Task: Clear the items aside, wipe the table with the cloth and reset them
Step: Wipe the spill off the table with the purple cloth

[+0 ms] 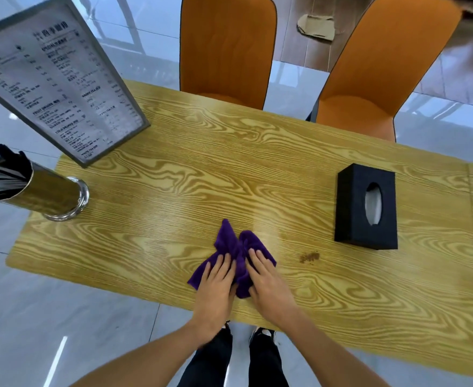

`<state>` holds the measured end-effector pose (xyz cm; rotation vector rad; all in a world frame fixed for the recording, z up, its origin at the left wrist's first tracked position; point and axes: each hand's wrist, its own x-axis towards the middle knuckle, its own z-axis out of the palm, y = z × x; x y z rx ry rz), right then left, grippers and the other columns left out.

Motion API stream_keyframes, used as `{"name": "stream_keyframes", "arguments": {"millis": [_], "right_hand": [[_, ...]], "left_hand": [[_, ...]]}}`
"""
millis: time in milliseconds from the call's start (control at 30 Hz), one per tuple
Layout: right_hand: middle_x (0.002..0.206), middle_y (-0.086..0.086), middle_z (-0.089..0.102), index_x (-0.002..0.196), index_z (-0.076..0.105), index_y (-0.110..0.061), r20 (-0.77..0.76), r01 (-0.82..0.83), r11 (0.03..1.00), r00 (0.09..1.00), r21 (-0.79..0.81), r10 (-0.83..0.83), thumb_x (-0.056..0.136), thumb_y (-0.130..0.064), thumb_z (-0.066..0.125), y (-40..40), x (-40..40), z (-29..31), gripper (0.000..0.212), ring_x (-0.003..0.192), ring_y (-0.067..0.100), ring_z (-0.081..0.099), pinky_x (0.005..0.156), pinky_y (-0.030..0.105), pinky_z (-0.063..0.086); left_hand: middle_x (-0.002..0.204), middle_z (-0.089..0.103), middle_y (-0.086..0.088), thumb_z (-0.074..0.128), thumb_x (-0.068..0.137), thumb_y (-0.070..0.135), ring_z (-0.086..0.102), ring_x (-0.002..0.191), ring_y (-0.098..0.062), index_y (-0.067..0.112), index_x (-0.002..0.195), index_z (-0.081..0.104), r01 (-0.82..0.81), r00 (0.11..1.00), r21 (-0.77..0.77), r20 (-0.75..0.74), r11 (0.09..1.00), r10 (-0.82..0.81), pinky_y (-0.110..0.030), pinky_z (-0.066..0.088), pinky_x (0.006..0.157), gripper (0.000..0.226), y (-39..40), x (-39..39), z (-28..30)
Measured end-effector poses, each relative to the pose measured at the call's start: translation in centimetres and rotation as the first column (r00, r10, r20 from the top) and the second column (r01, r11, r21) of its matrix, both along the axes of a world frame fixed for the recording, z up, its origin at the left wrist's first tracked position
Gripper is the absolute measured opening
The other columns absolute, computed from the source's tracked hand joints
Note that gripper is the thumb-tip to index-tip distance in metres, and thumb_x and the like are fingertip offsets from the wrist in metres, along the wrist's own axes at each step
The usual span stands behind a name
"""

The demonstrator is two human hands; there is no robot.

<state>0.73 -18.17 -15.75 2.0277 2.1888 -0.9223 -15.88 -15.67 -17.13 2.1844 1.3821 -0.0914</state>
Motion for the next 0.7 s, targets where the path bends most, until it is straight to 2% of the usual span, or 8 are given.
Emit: {"name": "stream_keyframes", "arguments": {"millis": [67, 133, 200, 333, 467, 533, 600, 700], "right_hand": [[0.168, 0.01, 0.026, 0.157, 0.04, -0.007, 0.003, 0.015, 1.0, 1.0, 0.023, -0.016, 0.089, -0.01, 0.065, -2.4, -0.1, 1.0, 0.072, 0.156, 0.027, 0.024, 0.125, 0.04, 0.015], [0.153, 0.011, 0.053, 0.14, 0.063, -0.007, 0.013, 0.037, 0.999, 0.999, 0.006, -0.037, 0.069, -0.01, 0.085, -5.0, -0.1, 1.6, 0.075, 0.142, 0.029, 0.051, 0.115, 0.043, 0.038], [0.142, 0.009, 0.064, 0.129, 0.072, -0.008, 0.028, 0.099, 0.995, 0.995, -0.011, -0.098, 0.054, -0.011, 0.094, -7.9, 0.3, 1.6, 0.078, 0.131, 0.026, 0.062, 0.117, 0.038, 0.038], [0.14, 0.018, 0.064, 0.126, 0.072, 0.0, 0.092, 0.218, 0.976, 0.971, 0.012, -0.219, 0.05, -0.002, 0.096, -12.8, 2.5, 0.4, 0.08, 0.127, 0.037, 0.063, 0.117, 0.032, 0.02], [0.136, 0.032, 0.062, 0.125, 0.069, 0.009, 0.127, 0.386, 0.922, 0.914, 0.015, -0.385, 0.047, 0.009, 0.096, -15.7, 4.3, -0.1, 0.083, 0.131, 0.046, 0.054, 0.109, 0.038, 0.044], [0.133, 0.038, 0.06, 0.124, 0.066, 0.014, 0.106, 0.505, 0.862, 0.86, -0.043, -0.499, 0.049, 0.012, 0.096, -16.2, 5.0, 0.1, 0.081, 0.121, 0.056, 0.06, 0.089, 0.052, 0.06], [0.133, 0.043, 0.057, 0.126, 0.063, 0.018, 0.094, 0.6, 0.797, 0.8, -0.073, -0.593, 0.053, 0.015, 0.094, -16.4, 5.6, 0.1, 0.08, 0.119, 0.062, 0.058, 0.083, 0.063, 0.058], [0.141, 0.043, 0.05, 0.134, 0.058, 0.016, 0.081, 0.659, 0.751, 0.751, -0.033, -0.656, 0.062, 0.014, 0.089, -16.0, 6.5, 0.0, 0.078, 0.129, 0.062, 0.05, 0.094, 0.068, 0.052]], "left_hand": [[0.153, 0.051, -0.004, 0.066, 0.096, 0.028, 0.042, 0.145, -0.02, 0.014, 0.146, 0.053, 0.042, 0.999, 0.012, 0.018, 0.999, -0.042, -0.044, 0.033, 0.12, 0.054, -1.9, -0.2, 0.8], [0.132, 0.069, -0.003, 0.088, 0.074, 0.026, 0.062, 0.127, -0.02, 0.015, 0.126, 0.072, 0.103, 0.994, 0.054, 0.037, 0.993, -0.105, -0.044, 0.051, 0.105, 0.055, -3.9, -0.1, 0.9], [0.124, 0.073, 0.0, 0.094, 0.063, 0.03, 0.067, 0.12, -0.019, 0.017, 0.116, 0.077, 0.157, 0.987, 0.044, 0.037, 0.987, -0.159, -0.042, 0.054, 0.102, 0.057, -5.6, 0.3, 0.9], [0.12, 0.075, 0.004, 0.094, 0.061, 0.037, 0.069, 0.117, -0.019, 0.024, 0.114, 0.078, 0.284, 0.958, 0.018, 0.023, 0.959, -0.285, -0.043, 0.056, 0.099, 0.057, -8.2, 2.5, 0.3], [0.122, 0.074, 0.007, 0.087, 0.072, 0.041, 0.067, 0.119, -0.019, 0.028, 0.12, 0.074, 0.39, 0.921, -0.003, 0.02, 0.921, -0.39, -0.044, 0.055, 0.099, 0.051, -9.7, 5.2, 0.4], [0.12, 0.074, 0.009, 0.082, 0.078, 0.044, 0.068, 0.118, -0.018, 0.03, 0.12, 0.073, 0.405, 0.914, -0.022, 0.043, 0.914, -0.403, -0.043, 0.055, 0.099, 0.045, -10.1, 6.8, 0.7], [0.122, 0.073, 0.009, 0.077, 0.083, 0.046, 0.068, 0.118, -0.017, 0.031, 0.12, 0.072, 0.385, 0.922, -0.04, 0.065, 0.922, -0.382, -0.041, 0.055, 0.1, 0.04, -10.3, 8.2, 0.9], [0.14, 0.063, -0.002, 0.073, 0.087, 0.042, 0.06, 0.13, -0.021, 0.021, 0.134, 0.065, 0.254, 0.967, -0.045, 0.028, 0.966, -0.253, -0.043, 0.049, 0.108, 0.052, -9.7, 9.7, 1.0]]}}
